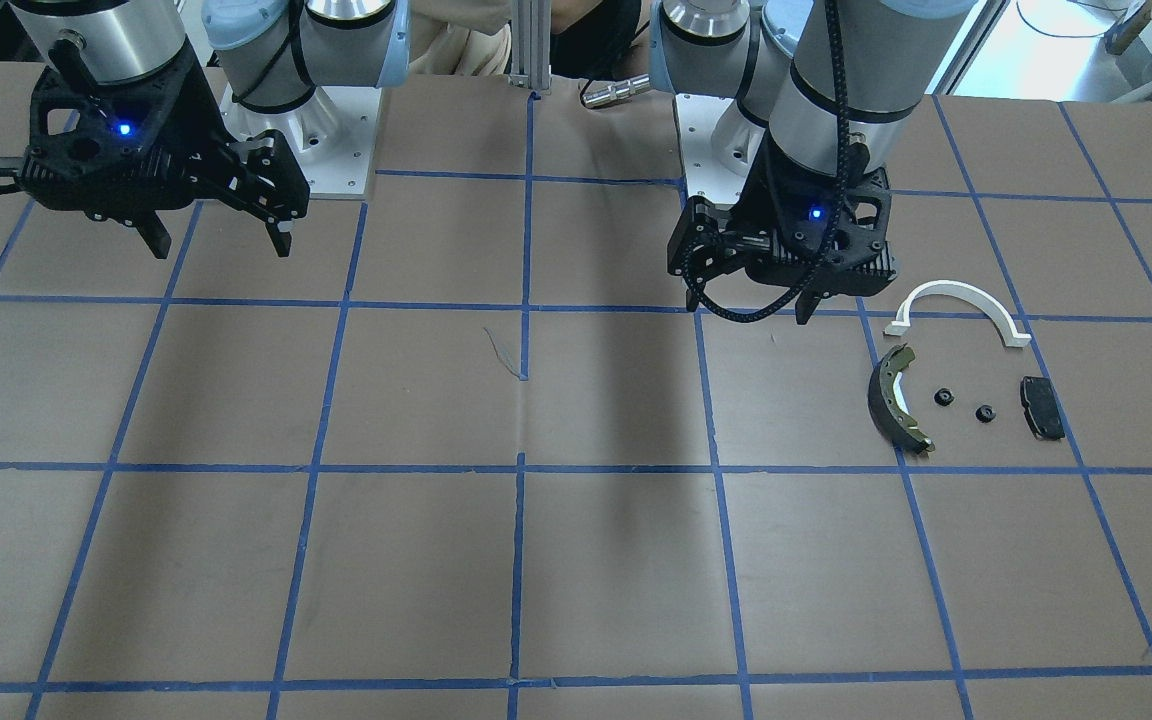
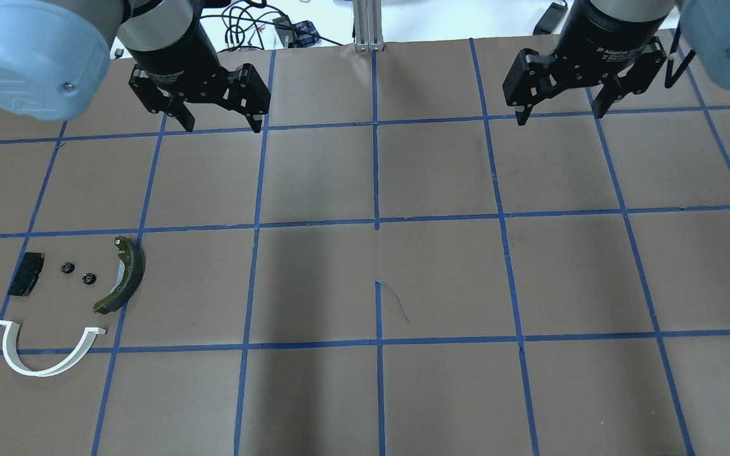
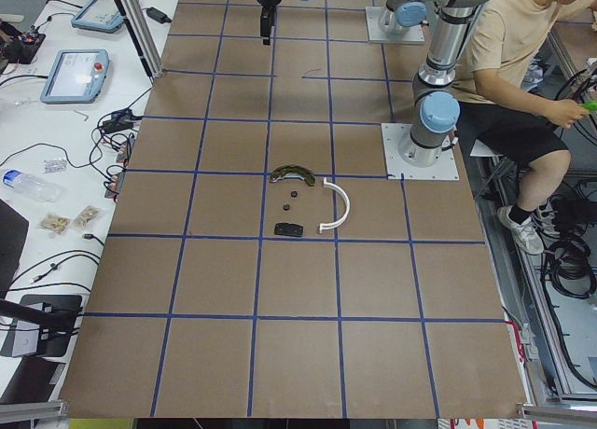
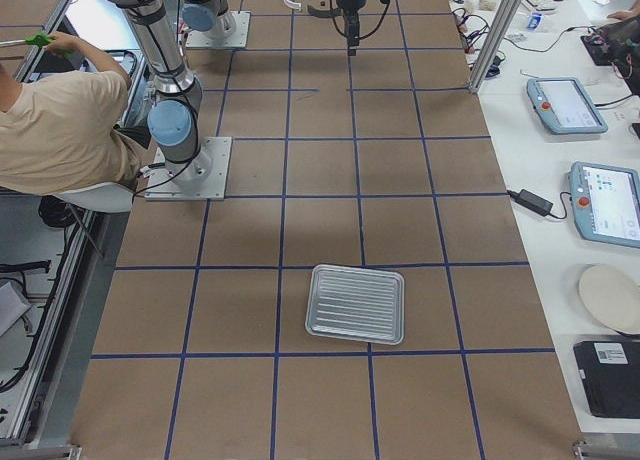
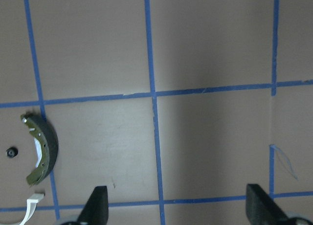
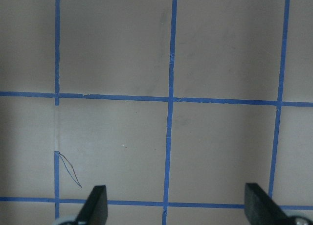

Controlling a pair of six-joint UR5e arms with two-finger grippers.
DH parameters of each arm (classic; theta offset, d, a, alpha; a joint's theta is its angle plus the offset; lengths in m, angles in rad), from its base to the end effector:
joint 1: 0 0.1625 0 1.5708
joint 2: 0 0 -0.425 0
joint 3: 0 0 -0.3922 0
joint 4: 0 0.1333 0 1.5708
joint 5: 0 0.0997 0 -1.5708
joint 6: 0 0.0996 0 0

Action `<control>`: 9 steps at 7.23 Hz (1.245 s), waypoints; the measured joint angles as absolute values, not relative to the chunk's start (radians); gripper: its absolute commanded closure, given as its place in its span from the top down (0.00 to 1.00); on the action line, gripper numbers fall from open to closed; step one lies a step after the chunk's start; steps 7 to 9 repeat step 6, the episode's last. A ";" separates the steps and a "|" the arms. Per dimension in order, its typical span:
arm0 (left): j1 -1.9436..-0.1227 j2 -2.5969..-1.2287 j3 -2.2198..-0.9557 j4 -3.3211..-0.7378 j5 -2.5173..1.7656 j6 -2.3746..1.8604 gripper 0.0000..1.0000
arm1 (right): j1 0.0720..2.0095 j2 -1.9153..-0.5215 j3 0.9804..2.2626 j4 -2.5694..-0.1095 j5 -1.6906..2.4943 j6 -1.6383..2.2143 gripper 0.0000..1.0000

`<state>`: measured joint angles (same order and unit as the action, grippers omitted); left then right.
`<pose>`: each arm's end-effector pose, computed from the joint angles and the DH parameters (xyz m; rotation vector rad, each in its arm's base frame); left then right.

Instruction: Place bearing gear from tray to pile

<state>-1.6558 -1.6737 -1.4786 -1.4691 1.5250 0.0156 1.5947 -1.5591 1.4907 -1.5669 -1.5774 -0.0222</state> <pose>-0.1836 -0.5305 0.4910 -0.1586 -3.0856 0.1381 0.1446 -0.4989 0.5213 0.0719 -3.1326 0.1011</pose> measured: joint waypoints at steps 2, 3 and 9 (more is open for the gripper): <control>-1.652 -1.668 -1.480 -1.480 1.509 0.019 1.00 | 1.596 -1.558 1.487 -1.565 -1.578 -0.015 1.00; -1.650 -1.664 -1.478 -1.505 1.509 0.009 1.00 | 1.597 -1.557 1.486 -1.564 -1.578 -0.013 1.00; -1.618 -1.644 -1.474 -1.624 1.512 -0.066 1.00 | 1.593 -1.516 1.437 -1.533 -1.582 -0.012 1.00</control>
